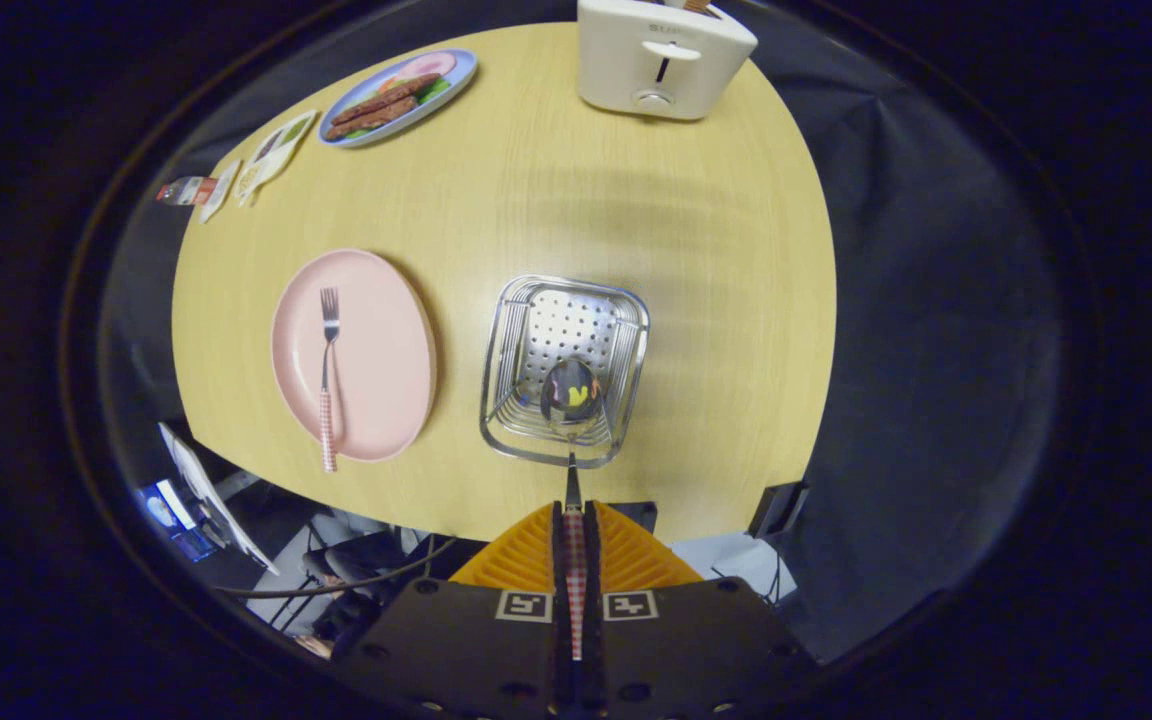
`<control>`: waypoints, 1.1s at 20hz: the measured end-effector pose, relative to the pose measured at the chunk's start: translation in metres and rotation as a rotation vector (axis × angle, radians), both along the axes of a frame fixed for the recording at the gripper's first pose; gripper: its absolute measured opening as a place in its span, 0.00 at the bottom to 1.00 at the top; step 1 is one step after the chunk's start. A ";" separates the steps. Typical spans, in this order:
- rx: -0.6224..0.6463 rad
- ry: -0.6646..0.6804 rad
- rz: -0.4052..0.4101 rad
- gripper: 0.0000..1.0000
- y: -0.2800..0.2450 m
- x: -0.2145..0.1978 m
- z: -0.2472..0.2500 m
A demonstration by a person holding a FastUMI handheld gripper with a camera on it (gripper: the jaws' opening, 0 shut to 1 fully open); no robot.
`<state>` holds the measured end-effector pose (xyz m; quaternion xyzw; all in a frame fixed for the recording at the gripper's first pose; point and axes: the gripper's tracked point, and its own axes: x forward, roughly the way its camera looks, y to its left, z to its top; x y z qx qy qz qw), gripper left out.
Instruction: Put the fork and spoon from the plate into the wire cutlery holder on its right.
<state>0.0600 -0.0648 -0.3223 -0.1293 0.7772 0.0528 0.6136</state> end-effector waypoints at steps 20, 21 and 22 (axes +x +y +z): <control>0.012 -0.103 0.047 0.30 0.022 0.046 -0.007; 0.024 -0.125 0.056 0.34 0.026 0.045 -0.005; 0.036 -0.144 0.063 0.41 0.030 0.043 0.000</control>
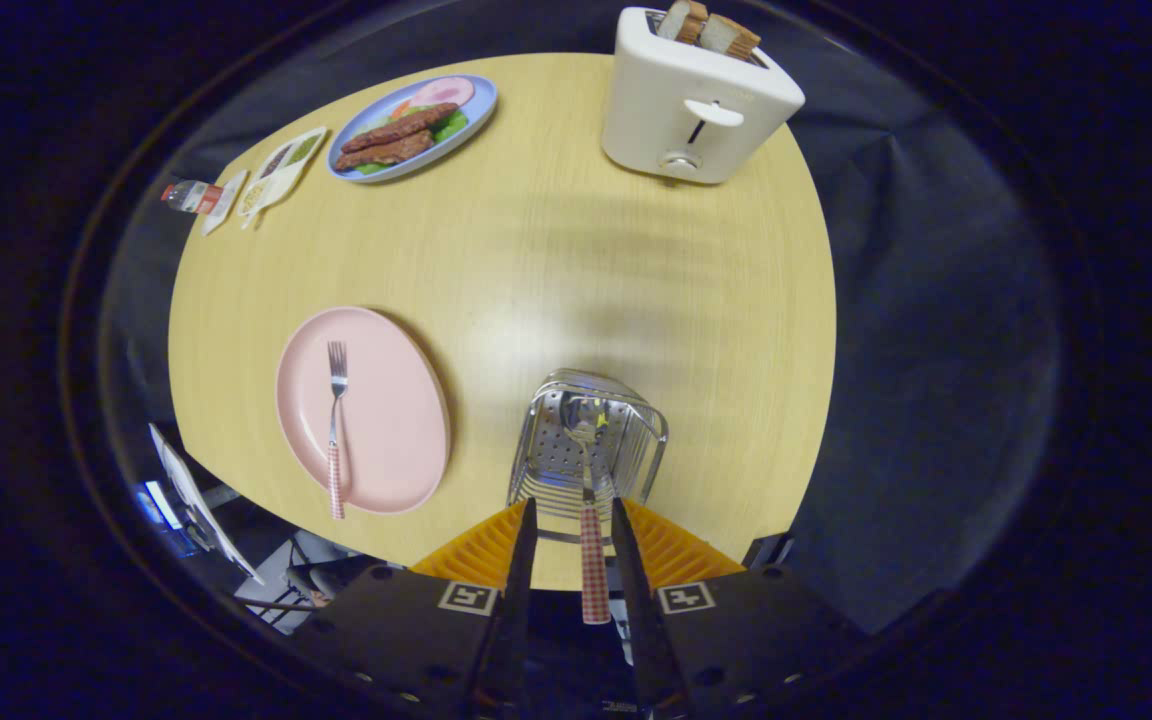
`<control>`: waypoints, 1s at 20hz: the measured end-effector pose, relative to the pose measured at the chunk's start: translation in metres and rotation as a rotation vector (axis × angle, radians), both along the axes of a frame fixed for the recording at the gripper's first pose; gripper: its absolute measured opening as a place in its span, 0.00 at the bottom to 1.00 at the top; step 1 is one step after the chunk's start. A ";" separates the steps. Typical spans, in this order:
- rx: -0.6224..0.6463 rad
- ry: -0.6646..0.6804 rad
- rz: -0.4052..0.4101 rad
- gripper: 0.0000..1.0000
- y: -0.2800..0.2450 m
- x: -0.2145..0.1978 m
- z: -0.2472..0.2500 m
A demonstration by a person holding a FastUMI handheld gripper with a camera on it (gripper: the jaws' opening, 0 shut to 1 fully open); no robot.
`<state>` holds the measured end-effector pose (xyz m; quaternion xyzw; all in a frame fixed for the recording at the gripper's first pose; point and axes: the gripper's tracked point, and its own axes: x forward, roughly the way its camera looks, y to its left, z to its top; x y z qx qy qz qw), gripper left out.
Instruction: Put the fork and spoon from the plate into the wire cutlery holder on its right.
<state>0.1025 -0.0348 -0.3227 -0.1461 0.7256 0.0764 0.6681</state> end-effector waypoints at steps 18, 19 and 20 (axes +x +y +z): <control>0.234 -0.335 -0.159 0.96 0.134 -0.050 -0.031; 0.221 -0.333 -0.161 0.96 0.137 -0.057 -0.038; 0.220 -0.335 -0.166 0.96 0.144 -0.064 -0.045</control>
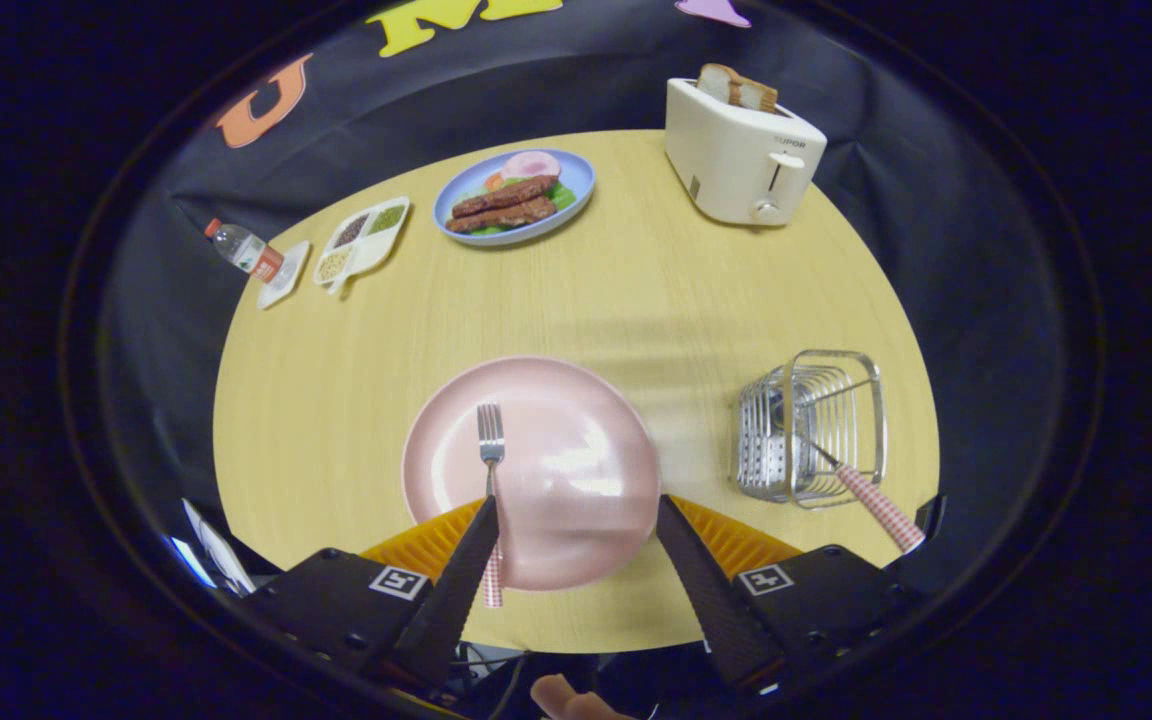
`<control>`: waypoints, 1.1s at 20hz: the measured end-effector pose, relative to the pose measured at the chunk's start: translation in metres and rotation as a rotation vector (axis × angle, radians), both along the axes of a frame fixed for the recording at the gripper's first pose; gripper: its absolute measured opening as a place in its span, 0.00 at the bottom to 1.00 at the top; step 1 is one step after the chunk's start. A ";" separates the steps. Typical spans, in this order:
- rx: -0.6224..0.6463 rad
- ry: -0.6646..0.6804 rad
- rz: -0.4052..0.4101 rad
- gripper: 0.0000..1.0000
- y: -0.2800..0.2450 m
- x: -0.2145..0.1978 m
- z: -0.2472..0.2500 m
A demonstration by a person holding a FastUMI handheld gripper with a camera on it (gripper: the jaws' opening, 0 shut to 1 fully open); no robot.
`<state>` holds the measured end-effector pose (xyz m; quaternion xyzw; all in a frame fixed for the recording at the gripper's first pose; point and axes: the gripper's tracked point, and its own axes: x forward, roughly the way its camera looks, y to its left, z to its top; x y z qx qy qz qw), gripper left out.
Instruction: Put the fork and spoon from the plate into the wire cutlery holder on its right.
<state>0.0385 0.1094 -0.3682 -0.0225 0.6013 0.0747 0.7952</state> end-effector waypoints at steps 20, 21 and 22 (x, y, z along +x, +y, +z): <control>-0.068 -0.138 0.022 0.36 0.059 -0.054 -0.068; -0.073 -0.138 0.023 0.30 0.059 -0.055 -0.065; -0.072 -0.131 0.025 0.12 0.060 -0.057 -0.069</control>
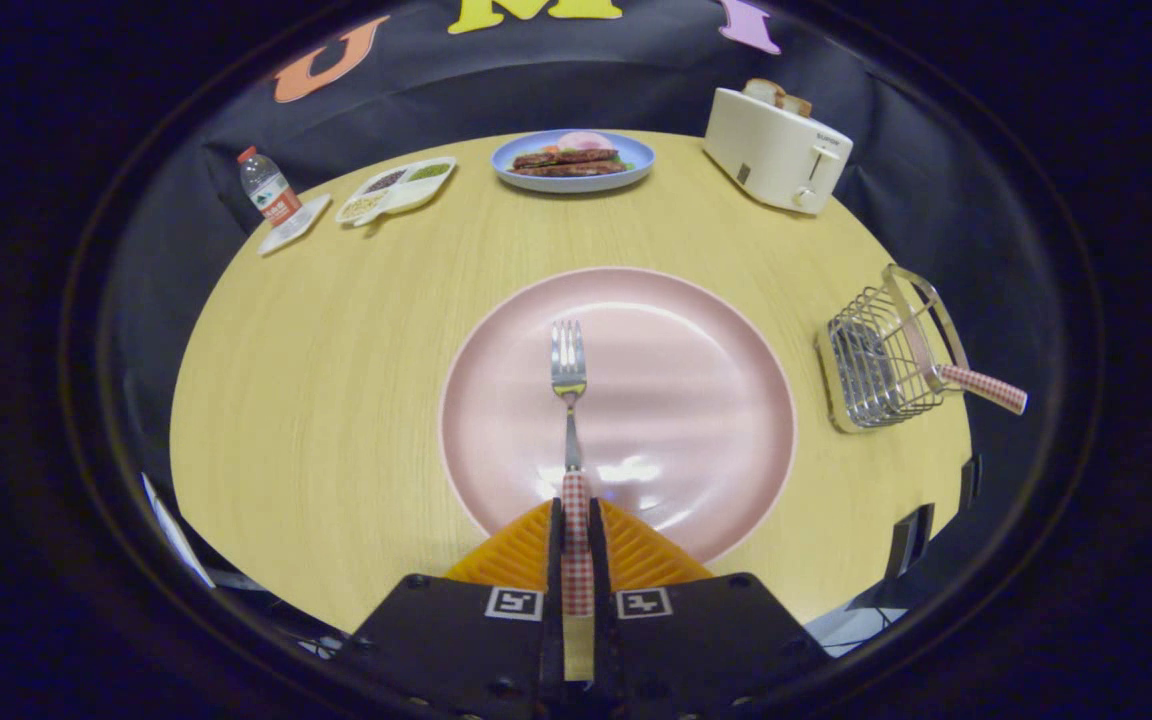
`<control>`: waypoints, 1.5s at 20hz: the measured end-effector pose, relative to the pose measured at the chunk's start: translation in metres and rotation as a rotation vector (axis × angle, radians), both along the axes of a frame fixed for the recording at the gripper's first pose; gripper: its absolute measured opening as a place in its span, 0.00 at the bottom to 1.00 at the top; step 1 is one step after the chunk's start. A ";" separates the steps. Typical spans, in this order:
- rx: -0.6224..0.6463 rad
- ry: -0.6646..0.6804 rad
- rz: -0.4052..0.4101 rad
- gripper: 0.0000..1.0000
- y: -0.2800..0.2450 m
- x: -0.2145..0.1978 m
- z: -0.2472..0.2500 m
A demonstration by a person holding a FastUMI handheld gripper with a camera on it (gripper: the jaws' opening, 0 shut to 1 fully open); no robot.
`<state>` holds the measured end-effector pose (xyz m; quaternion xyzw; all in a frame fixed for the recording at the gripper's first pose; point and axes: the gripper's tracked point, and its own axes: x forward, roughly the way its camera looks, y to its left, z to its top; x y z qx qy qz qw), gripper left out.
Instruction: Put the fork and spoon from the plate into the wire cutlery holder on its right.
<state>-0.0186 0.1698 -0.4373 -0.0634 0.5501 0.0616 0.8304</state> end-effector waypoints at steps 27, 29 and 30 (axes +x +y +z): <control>-0.082 0.036 0.103 0.08 -0.169 0.049 0.139; -0.088 0.043 0.109 0.08 -0.186 0.059 0.152; -0.090 0.051 0.115 0.08 -0.194 0.063 0.159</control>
